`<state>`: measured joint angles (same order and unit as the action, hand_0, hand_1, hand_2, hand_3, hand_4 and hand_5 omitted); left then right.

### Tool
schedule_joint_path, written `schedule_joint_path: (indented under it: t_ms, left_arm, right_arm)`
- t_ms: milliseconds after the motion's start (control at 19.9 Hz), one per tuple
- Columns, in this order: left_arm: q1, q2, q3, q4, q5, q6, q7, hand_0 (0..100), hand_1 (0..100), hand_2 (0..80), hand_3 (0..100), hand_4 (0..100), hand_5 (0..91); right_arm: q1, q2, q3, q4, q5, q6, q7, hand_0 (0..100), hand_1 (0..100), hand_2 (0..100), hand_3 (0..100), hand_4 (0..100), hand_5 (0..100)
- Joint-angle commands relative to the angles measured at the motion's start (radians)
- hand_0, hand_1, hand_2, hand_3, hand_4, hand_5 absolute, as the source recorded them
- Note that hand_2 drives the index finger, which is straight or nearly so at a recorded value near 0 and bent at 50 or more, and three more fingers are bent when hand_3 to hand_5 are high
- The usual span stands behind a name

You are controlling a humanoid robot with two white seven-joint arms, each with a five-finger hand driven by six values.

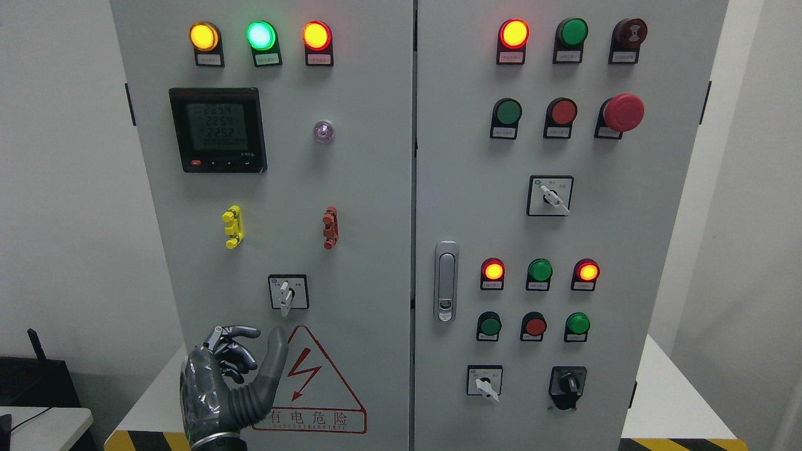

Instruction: Turn on light switch 1

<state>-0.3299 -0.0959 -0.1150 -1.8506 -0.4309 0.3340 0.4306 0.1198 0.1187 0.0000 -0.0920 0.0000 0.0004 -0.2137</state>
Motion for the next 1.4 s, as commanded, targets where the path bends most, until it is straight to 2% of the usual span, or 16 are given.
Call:
schedule_joint_path:
  t_ms: [0, 251, 451, 1354]
  left_arm:
    - [-0.027, -0.011, -0.023, 0.007, 0.018, 0.025, 0.011, 18, 53, 51.2, 89, 88, 80.1]
    - [-0.038, -0.011, -0.025, 0.011, 0.058, 0.054, 0.034, 18, 53, 51.3, 89, 88, 80.2]
    - [-0.075, -0.013, -0.026, 0.016, 0.124, 0.096, 0.062, 18, 53, 51.2, 89, 88, 80.3]
    - [-0.116, -0.013, -0.035, 0.060, 0.126, 0.126, 0.063, 18, 55, 50.7, 89, 89, 81.7]
  right_arm:
    - [0.000, -0.001, 0.023, 0.000, 0.005, 0.000, 0.000, 12, 39, 0, 0, 0, 0]
    - [0.000, -0.001, 0.023, 0.000, 0.005, 0.000, 0.000, 12, 39, 0, 0, 0, 0]
    - [0.000, 0.001, 0.023, 0.000, 0.005, 0.000, 0.000, 12, 39, 0, 0, 0, 0]
    - [0.000, -0.001, 0.023, 0.000, 0.005, 0.000, 0.000, 12, 39, 0, 0, 0, 0]
